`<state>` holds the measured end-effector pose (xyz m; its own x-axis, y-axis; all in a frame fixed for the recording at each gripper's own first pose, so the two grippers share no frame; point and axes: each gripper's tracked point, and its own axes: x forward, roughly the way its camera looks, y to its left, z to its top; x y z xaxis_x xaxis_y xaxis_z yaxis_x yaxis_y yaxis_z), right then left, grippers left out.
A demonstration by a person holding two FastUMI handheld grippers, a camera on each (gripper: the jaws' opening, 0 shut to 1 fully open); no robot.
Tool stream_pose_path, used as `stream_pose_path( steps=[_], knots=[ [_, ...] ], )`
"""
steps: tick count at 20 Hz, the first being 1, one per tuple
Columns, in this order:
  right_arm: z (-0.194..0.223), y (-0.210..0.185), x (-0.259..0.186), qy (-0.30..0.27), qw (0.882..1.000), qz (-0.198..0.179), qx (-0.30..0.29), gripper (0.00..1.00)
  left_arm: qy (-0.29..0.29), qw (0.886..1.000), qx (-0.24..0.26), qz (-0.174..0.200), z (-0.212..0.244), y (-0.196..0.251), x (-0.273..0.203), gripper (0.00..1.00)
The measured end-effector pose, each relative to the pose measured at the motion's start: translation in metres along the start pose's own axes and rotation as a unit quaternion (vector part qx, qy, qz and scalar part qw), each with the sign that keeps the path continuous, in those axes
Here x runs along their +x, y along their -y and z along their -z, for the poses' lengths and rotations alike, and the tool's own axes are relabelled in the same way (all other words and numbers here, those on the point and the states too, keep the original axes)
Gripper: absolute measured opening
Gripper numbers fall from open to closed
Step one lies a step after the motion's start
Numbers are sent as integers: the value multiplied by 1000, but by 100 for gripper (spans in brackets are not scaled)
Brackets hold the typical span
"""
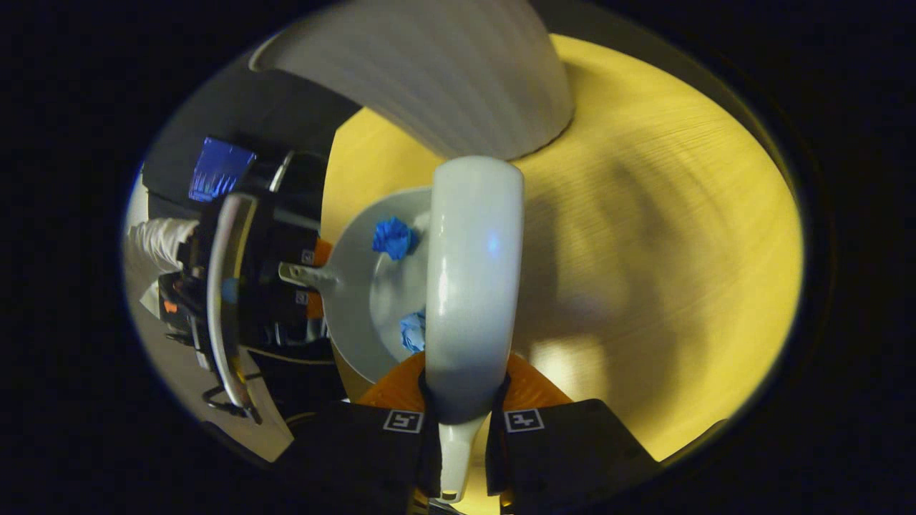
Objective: Pick up the small broom and dustpan from the desktop, sweep the trash into the dustpan with the broom, and then empty the trash into the garbage bin.
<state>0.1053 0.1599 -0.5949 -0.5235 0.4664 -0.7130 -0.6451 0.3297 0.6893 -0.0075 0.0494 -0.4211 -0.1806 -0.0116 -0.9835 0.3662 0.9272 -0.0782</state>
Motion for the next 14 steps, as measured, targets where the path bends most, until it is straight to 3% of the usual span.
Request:
stream_pose_path(
  steps=[3,7,14],
  knots=[
    [-15,-7,-14,95,995,16,33,26,35,999,1,5,-2,-1,1,26],
    [-24,-11,-32,215,973,52,66,26,115,993,-2,-4,-18,0,-5,26],
    [-37,-15,-66,395,906,109,107,25,237,971,-6,-16,-48,7,-63,24]
  ],
)
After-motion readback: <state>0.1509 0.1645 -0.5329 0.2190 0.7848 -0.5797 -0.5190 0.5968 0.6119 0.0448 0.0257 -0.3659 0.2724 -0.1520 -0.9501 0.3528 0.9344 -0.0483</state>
